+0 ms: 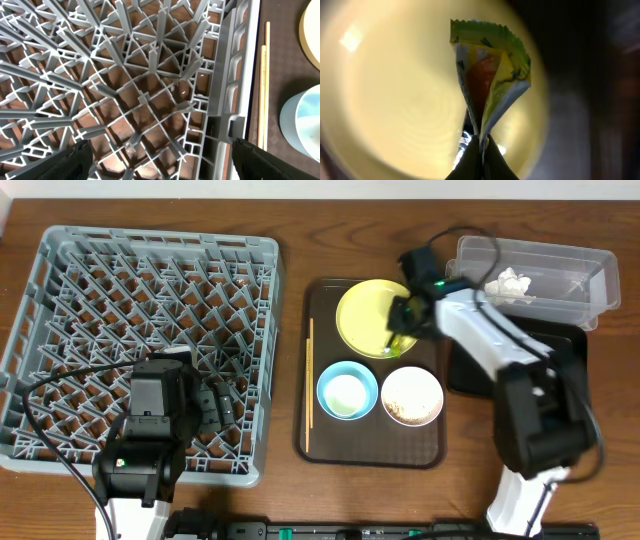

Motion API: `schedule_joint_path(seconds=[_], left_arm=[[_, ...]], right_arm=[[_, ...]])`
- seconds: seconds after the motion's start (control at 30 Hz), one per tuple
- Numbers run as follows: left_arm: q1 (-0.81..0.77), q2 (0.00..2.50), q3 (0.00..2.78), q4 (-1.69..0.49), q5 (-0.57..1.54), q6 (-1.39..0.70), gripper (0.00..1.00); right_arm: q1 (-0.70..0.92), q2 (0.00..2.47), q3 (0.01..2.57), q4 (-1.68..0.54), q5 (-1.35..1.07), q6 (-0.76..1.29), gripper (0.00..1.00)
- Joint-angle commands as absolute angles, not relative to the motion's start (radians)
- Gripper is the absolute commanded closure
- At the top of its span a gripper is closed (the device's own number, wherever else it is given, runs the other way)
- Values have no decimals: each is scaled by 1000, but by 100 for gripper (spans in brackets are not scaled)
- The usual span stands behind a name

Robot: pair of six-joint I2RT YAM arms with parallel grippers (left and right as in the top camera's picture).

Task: Sort waste into correct bins and load items into the dishwasher
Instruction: 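Grasp the green snack wrapper on the yellow plate with right gripper, then carry wrapper right and release it into the clear bin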

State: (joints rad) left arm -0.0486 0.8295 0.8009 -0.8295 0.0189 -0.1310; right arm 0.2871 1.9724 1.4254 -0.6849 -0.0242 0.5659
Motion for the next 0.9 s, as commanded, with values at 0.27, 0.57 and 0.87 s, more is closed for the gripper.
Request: schedule_joint_path(seconds=[0.27,0.57,0.87], left_arm=[[-52,829,817,-830,9,-136,9],[-52,829,817,-830,14,-136,9],[-52,829,817,-830,14,-136,9]], right_arm=[[0,1669,1479,-593,177,591,92],[-157,1748,1479,-529,175,661,41],[-157,1719,1479,-528,-12,460,26]])
